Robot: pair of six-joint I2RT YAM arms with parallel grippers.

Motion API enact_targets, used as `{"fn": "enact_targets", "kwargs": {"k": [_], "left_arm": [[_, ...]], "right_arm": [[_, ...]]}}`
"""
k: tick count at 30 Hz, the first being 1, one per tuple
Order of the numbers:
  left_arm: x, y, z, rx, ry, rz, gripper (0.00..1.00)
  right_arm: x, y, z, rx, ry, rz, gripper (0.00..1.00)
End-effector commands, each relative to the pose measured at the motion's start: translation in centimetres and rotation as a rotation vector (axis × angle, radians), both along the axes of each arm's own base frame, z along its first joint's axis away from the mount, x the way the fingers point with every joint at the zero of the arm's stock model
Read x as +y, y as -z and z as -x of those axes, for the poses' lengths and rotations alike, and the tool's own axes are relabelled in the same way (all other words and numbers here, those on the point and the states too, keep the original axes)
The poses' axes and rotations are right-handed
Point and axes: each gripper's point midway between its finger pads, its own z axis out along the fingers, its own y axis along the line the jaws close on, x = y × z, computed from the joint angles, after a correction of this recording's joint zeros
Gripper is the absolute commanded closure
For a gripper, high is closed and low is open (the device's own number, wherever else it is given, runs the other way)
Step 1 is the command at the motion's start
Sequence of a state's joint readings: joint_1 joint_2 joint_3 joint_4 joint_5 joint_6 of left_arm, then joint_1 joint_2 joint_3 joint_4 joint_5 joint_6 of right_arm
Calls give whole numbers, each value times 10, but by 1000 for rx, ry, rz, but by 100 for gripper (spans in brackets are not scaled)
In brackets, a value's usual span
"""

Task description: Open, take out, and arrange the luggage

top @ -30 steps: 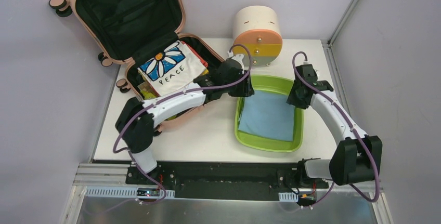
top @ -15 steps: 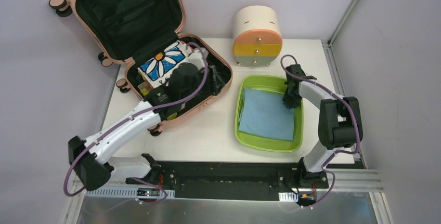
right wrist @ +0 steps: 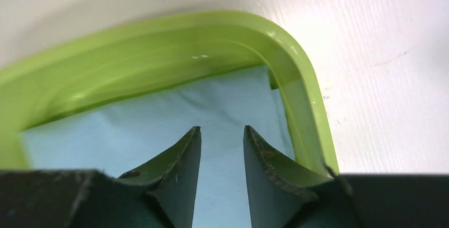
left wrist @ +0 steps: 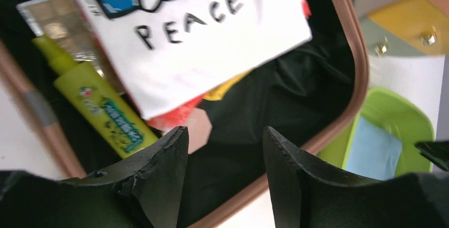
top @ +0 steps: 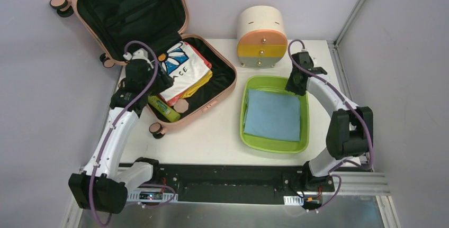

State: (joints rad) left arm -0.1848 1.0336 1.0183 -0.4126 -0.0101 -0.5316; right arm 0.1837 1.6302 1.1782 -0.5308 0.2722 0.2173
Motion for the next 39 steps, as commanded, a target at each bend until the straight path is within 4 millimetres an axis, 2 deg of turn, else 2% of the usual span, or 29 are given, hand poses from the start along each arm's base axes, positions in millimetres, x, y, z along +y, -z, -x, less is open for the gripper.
{"fn": "enact_targets", "kwargs": {"k": [1,4,6,10,13,15,16,18,23,28,34,39], "left_arm": [[30,-7,-8,31,-76,128,45],[61,-2,-20,50,-186,137,45],[73,9,-30,81,-238,151,45],[76,29,-57,129,-217,206,44],[82,41,-69,125,-225,215,41],[86,47,-77,106,-230,230,36],[84,50,-82,85,-208,252,29],[88,64,-85,107,-223,264,25],[97,91,-86,142,-251,273,33],[96,103,-91,159,-256,303,35],[100,122,-90,199,-286,301,32],[97,130,-91,209,-278,320,29]], "right_arm": [[14,-73,-11,-151,42,-85,60],[36,-96,-16,-196,13,-155,57],[52,-110,-17,-231,-21,-173,54],[81,-133,-18,-301,-92,-223,52],[101,-145,-15,-346,-142,-278,52],[114,-150,-14,-378,-176,-319,51],[120,-153,-13,-395,-190,-339,51],[124,-156,-12,-416,-186,-363,50],[126,-166,-11,-459,-182,-390,50],[123,-174,-12,-488,-178,-380,50],[120,-178,-11,-507,-173,-375,50],[119,-181,-11,-516,-177,-373,50]]}}
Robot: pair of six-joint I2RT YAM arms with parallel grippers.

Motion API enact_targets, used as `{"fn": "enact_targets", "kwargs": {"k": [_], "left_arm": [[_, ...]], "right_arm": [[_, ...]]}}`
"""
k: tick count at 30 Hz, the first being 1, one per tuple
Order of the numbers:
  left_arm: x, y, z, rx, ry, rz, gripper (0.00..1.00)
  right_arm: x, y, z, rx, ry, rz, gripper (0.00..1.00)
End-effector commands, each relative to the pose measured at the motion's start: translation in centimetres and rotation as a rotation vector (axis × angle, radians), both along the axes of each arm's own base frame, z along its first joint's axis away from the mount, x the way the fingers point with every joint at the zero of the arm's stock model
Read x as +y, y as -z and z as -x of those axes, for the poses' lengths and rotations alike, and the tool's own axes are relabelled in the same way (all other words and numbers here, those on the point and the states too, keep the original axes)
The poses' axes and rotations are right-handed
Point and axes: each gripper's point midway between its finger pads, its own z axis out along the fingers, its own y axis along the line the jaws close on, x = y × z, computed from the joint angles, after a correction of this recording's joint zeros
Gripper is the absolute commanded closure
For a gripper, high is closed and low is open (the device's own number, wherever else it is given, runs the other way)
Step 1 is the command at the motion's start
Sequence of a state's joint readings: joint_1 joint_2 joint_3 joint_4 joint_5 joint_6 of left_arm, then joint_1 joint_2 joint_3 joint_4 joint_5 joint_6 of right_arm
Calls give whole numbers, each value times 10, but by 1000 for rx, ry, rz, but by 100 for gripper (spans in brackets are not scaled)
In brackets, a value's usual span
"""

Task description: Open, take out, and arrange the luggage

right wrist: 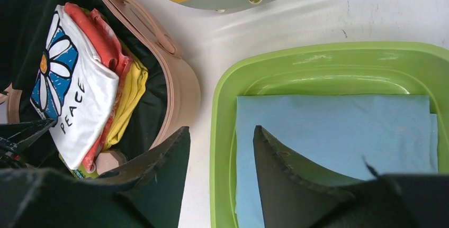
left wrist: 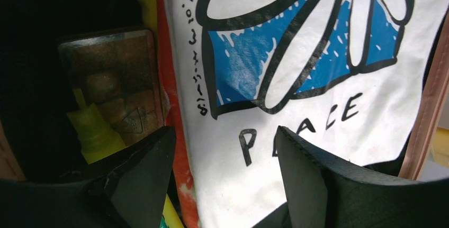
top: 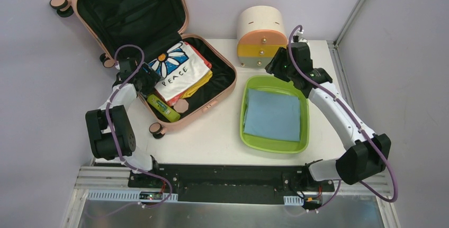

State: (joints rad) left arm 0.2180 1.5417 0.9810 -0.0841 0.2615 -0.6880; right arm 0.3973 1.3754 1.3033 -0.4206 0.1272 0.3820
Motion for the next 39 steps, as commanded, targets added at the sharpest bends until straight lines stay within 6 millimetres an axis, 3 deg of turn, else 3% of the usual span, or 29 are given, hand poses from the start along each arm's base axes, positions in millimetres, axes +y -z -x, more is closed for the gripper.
{"fn": "enact_targets", "kwargs": {"k": [1,7,16,23,34,35,39], "left_arm": [[0,6,-2,-14,-6,25,29],[-5,3,-6,-37,11,51,33],[-9,-28,-13,-149,44,48,49],[-11,-42,-13,-186,48,47,50],[-9,-34,-14,-164,20,63,52],[-9,-33,-15,-162,18,64,55],[-9,-34,-15,-164,12,71,81]], "right_arm": [[-2,-23,0,-74,11,-24,49],[-2,-21,0,-72,16,-27,49],[0,-13,1,-56,15,-35,49],[5,-6,1,-37,8,-56,49],[19,-3,-3,-20,3,-110,49],[25,-6,-4,-26,-7,-117,48],[48,-11,-13,-23,-27,-140,47]]}}
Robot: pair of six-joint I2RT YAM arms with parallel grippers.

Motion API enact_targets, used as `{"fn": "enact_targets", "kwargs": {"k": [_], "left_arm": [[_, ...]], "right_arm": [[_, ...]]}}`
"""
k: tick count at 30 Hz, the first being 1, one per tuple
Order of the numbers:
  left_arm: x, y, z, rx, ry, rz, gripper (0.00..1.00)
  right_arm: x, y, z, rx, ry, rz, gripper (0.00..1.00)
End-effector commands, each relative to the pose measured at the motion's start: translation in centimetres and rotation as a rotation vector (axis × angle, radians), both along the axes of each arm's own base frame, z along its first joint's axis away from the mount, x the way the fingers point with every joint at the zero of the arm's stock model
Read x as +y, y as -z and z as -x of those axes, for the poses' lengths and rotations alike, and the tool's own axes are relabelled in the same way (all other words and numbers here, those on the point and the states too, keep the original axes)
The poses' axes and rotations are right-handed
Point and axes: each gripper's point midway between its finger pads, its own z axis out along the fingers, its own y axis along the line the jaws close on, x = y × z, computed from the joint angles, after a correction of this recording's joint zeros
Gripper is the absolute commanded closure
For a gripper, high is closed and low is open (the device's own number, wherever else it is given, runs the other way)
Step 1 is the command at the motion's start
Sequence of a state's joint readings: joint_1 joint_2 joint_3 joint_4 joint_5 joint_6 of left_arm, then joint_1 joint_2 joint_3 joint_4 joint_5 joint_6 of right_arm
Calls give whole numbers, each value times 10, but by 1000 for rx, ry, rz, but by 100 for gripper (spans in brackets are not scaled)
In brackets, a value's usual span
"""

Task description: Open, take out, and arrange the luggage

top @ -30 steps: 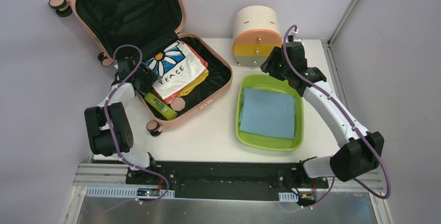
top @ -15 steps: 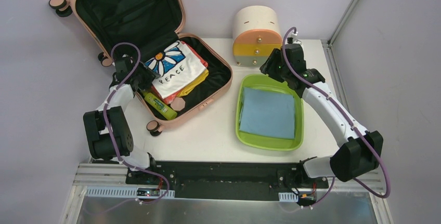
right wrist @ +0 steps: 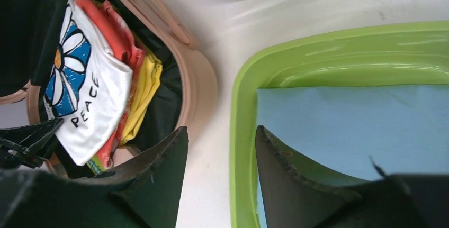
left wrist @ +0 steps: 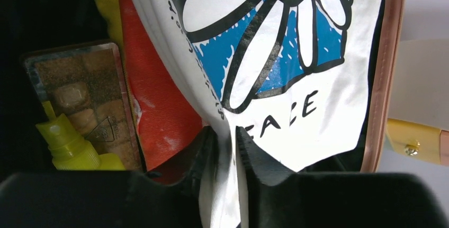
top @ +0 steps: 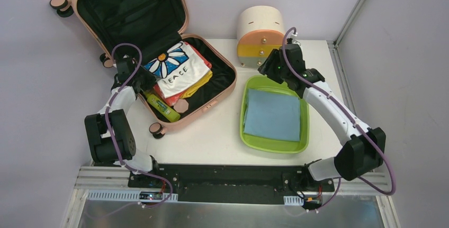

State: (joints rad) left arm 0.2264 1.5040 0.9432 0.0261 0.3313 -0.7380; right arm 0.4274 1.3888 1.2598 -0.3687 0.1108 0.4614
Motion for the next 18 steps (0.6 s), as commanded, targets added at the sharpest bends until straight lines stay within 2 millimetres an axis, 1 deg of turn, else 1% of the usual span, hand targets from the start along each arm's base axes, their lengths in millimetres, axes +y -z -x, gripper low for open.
{"fn": "enact_targets", "kwargs": {"k": [1,4,8,9,12,13,14,15,18], "left_arm": [[-3,-14,-6,-54,3,19,84],[-7,-19,-5,-61,10,46,100],[-13,-20,1,-50,1,98,100],[-14,-20,5,-38,-4,106,100],[-17,-22,13,3,7,105,100],[-17,-23,16,18,15,95,100],[-17,-24,20,36,19,82,100],[-15,-26,24,49,17,67,100],[-11,-31,35,49,-1,30,100]], "right_arm": [[37,-24,-18,-48,-35,-73,47],[65,-25,-27,-44,-75,-80,47],[115,-31,-46,-62,-176,-78,46],[129,-27,-53,-55,-202,-77,45],[162,-29,-65,-68,-270,-100,41],[172,-33,-71,-79,-281,-107,39],[184,-31,-71,-70,-322,-119,37],[192,-26,-73,-59,-339,-115,35],[210,-17,-82,-47,-366,-116,32]]}}
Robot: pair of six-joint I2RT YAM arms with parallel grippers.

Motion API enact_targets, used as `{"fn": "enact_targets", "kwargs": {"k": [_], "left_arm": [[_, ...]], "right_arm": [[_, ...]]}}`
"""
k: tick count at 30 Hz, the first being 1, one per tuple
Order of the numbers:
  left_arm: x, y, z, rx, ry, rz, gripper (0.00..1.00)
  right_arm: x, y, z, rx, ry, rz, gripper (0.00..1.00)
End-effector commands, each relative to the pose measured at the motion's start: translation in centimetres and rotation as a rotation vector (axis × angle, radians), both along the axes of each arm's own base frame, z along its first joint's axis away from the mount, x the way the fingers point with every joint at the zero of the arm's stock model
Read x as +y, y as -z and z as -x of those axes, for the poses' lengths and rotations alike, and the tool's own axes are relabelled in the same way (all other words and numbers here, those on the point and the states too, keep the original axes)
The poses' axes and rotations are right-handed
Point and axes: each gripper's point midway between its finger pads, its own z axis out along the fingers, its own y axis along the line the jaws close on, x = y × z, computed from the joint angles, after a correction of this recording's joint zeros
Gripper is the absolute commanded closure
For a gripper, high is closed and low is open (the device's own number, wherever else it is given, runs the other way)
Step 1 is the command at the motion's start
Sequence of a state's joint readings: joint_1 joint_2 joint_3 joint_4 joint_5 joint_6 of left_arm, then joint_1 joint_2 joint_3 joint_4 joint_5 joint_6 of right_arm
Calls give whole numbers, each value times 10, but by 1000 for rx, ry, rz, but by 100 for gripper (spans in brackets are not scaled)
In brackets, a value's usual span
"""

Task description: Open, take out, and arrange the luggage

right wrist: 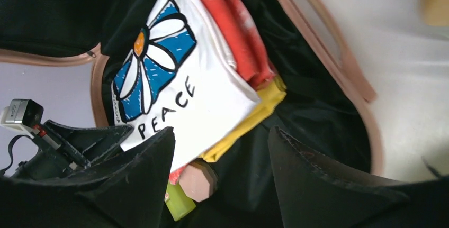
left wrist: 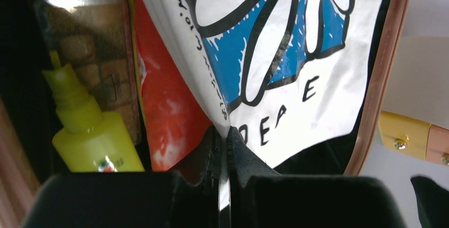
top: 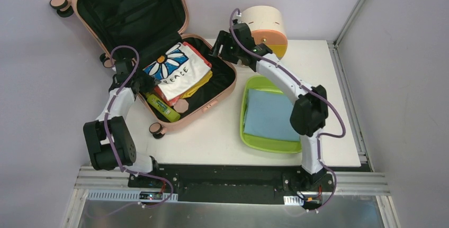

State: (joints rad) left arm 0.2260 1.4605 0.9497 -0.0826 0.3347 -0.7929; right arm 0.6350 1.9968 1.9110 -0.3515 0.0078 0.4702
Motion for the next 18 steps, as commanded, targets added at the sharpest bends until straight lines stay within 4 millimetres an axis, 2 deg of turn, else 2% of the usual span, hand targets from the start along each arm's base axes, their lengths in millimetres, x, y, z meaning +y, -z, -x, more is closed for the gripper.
{"fn": "enact_targets", "kwargs": {"k": [1,5,9,10,16,18], "left_arm": [[-6,-32,22,-22,32,-28,100],[-7,-38,29,-6,62,-54,100],[-8,-29,34,34,93,-67,100],[-8,-27,36,39,97,-71,100],[-2,-15,48,62,137,-148,100],[-3,-17,49,47,182,-168,100]], "right_arm": [[31,-11,-9,-23,-95,-41,31],[50,-7,-16,-31,-148,-65,30],[61,0,-29,-48,-154,-80,31],[65,9,-32,-39,-158,-77,31],[87,19,-39,-53,-197,-96,35],[90,27,-41,-43,-193,-98,36]]}}
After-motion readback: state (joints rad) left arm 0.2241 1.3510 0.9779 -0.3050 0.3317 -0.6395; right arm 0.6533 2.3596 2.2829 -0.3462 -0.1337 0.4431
